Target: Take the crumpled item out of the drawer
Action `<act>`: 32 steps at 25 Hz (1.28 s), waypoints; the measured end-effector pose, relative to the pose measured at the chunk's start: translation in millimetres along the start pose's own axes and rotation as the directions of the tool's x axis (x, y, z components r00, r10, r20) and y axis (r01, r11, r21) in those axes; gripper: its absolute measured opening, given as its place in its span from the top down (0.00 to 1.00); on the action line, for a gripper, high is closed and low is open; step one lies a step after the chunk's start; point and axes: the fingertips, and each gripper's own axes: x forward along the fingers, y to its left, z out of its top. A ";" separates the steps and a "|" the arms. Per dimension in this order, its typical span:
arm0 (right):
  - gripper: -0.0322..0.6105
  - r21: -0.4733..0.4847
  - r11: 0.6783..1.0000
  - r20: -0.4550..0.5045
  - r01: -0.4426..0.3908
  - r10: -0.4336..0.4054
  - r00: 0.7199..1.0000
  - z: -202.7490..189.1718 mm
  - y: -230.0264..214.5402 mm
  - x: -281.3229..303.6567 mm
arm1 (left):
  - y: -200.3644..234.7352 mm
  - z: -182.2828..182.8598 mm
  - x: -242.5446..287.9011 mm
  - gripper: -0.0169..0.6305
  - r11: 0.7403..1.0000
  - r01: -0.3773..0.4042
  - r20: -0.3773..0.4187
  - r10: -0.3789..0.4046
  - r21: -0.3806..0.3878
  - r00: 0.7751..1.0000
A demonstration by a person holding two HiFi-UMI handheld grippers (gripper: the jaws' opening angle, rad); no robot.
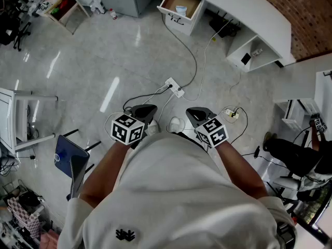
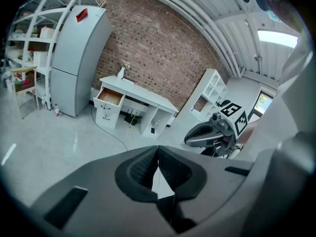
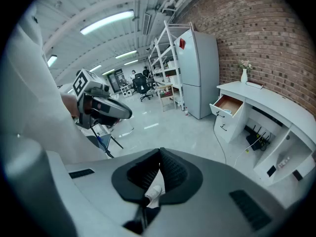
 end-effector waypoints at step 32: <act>0.90 0.062 0.997 -0.048 0.054 -0.051 0.998 213.5 -144.2 218.6 | 294.4 196.2 45.7 0.94 0.990 0.063 -0.031 -0.060 0.127 0.998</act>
